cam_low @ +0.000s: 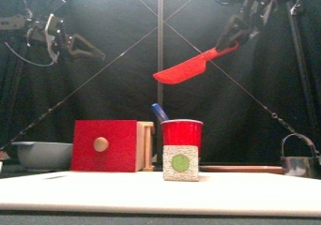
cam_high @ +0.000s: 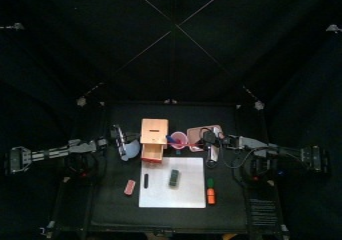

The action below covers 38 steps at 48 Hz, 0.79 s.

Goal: Place sushi on board then cut the sushi with the knife then place the pieces on the plate
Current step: Grasp knife edge with left hand

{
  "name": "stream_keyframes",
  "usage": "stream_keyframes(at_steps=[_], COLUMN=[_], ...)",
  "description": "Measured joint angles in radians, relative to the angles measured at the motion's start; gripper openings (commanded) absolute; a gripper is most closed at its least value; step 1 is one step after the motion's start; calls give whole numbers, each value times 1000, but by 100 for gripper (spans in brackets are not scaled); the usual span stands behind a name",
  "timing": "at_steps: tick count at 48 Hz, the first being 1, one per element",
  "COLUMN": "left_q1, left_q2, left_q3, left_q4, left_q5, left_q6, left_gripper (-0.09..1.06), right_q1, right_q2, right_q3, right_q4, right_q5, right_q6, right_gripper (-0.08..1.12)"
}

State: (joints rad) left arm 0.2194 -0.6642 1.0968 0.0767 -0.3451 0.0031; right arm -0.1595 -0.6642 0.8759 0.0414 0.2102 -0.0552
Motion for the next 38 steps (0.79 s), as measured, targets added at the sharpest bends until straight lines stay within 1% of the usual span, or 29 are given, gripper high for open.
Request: stream_keyframes(at_steps=[2,5,10,13,16,19,22,27,30,34,38], left_q1=[-18,-51,-109,-135,-149,-155,-158,-169,-184,-199,-206], left_q2=[11,31,78,115,147,186,225,288,336,388,433], left_q3=[-5,-5,-6,-14,-28,-51,-77,-114,-141,-164,-186], left_q4=[0,0,0,-6,-18,-31,-35,-35,-29,-28,-26], left_q5=[0,0,-2,-3,-5,-6,-12,-18,-20,-21,-20], left_q6=[2,0,-3,-3,-5,-5,-5,-2,-3,-2,-3], left_gripper=[39,52,69,77,81,83,84,84,84,84,83], right_q1=[8,18,57,81,104,117,120,120,120,120,120], right_q2=[0,0,0,5,15,26,38,52,55,57,58], right_q3=[34,77,140,158,166,169,167,169,169,169,169], right_q4=[14,25,32,32,32,34,37,38,37,38,38], right_q5=[-55,-133,-258,-296,-321,-330,-334,-336,-337,-337,-337], right_q6=[-3,0,-2,3,-3,0,0,5,2,2,3], right_gripper=[48,48,48,48,48,48,48,48,48,48,48])
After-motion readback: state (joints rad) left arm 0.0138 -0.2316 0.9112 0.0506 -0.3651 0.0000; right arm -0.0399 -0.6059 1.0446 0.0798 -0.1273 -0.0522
